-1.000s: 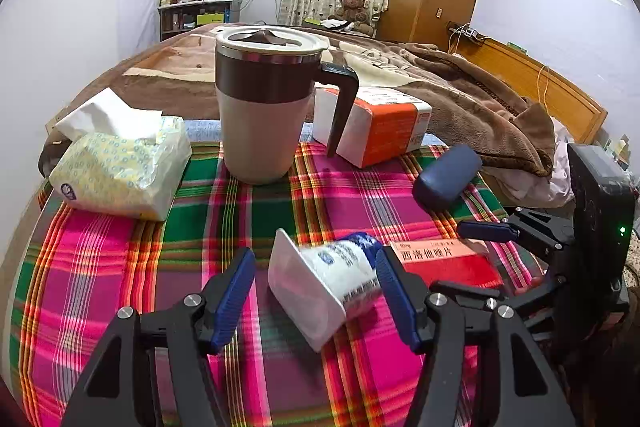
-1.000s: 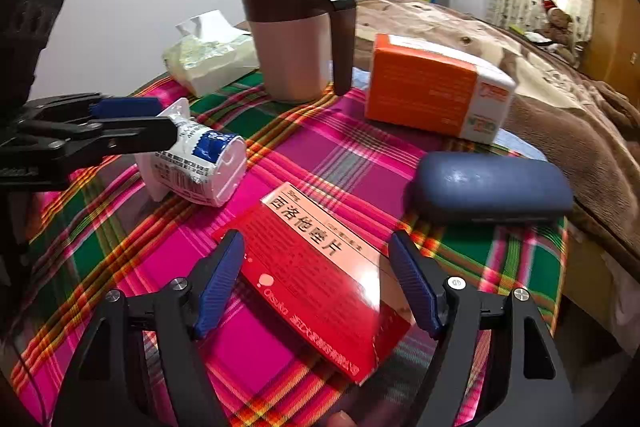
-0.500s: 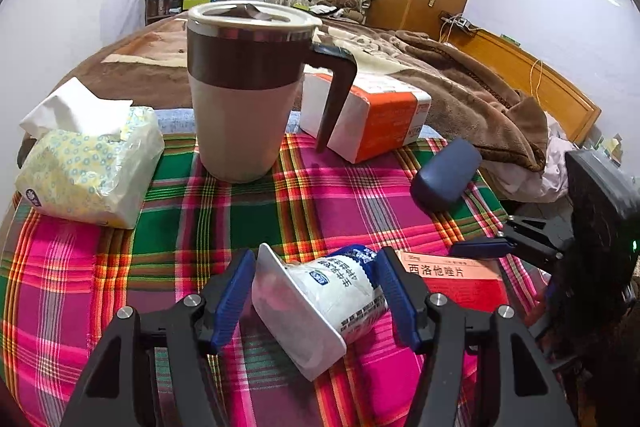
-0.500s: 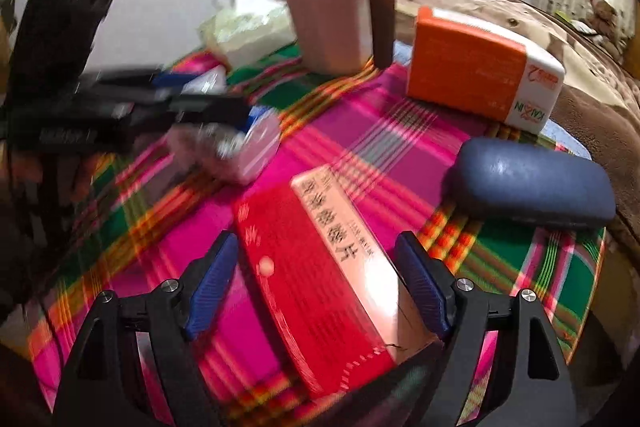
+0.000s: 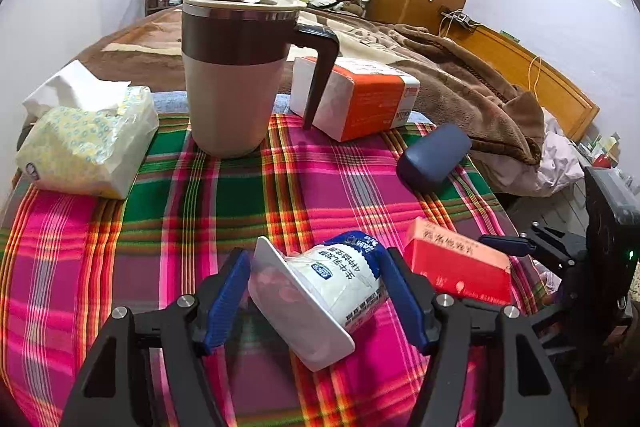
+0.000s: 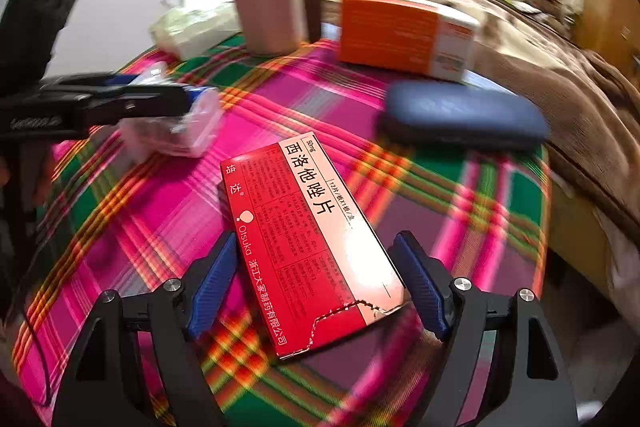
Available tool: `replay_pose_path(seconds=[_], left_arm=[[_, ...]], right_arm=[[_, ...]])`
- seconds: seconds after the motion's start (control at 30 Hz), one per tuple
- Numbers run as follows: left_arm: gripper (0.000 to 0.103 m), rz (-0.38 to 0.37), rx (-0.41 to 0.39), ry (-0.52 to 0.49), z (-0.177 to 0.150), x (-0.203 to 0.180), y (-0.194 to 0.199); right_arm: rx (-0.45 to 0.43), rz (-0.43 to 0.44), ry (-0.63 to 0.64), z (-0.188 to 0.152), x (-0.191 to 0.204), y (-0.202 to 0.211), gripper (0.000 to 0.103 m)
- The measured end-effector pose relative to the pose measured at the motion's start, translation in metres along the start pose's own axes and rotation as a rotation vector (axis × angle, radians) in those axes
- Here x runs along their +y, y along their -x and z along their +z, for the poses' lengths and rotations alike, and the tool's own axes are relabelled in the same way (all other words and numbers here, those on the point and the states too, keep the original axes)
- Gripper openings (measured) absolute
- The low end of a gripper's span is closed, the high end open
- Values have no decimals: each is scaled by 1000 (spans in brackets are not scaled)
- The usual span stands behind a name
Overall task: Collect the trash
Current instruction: 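Grasp the red medicine box with the right gripper while the left grasps the white yogurt cup, then carry the yogurt cup and red box over the bin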
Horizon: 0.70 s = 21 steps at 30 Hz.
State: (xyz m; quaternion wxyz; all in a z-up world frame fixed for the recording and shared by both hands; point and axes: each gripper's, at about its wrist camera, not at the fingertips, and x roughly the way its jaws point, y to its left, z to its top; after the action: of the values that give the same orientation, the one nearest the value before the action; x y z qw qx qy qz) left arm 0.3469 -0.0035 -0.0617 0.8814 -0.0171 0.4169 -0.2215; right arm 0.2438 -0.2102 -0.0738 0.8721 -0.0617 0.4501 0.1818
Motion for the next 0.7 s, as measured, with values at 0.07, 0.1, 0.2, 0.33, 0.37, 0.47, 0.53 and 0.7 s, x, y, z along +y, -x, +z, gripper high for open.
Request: replay_pose_path(seconds=[0.07,0.1,0.2,0.33,0.37,0.47,0.53,0.7], left_arm=[[68,5,5,-5,-4,-6,2],[68,2,5,-17,-7,-10,3],[69,4,15,-44,-13,-19,4],[75,0,26,-44,-20,-22,3],[76,-6,31,-35,-22,-22,2],[78,-8,22,-20,-24,-21,1],[78,-8,17,-21,-22,-21,-1],[79,-12,8,-2,-23,-21,-2]], right_arm=[[-9,-9,-39,-6,-5,5,80],[-9,-25,-64,-9,-7,8,80],[-14,-51,-130,-16,-10,14,80],[-40,-48,-183,-25,-7,21,80],[-48,-61,-196,-28,-6,23,80],[-67,-70,-225,-33,-8,27,80],[-72,-73,-244,-35,-11,28,80],[-87,-94,-255,-38,-11,32,79]])
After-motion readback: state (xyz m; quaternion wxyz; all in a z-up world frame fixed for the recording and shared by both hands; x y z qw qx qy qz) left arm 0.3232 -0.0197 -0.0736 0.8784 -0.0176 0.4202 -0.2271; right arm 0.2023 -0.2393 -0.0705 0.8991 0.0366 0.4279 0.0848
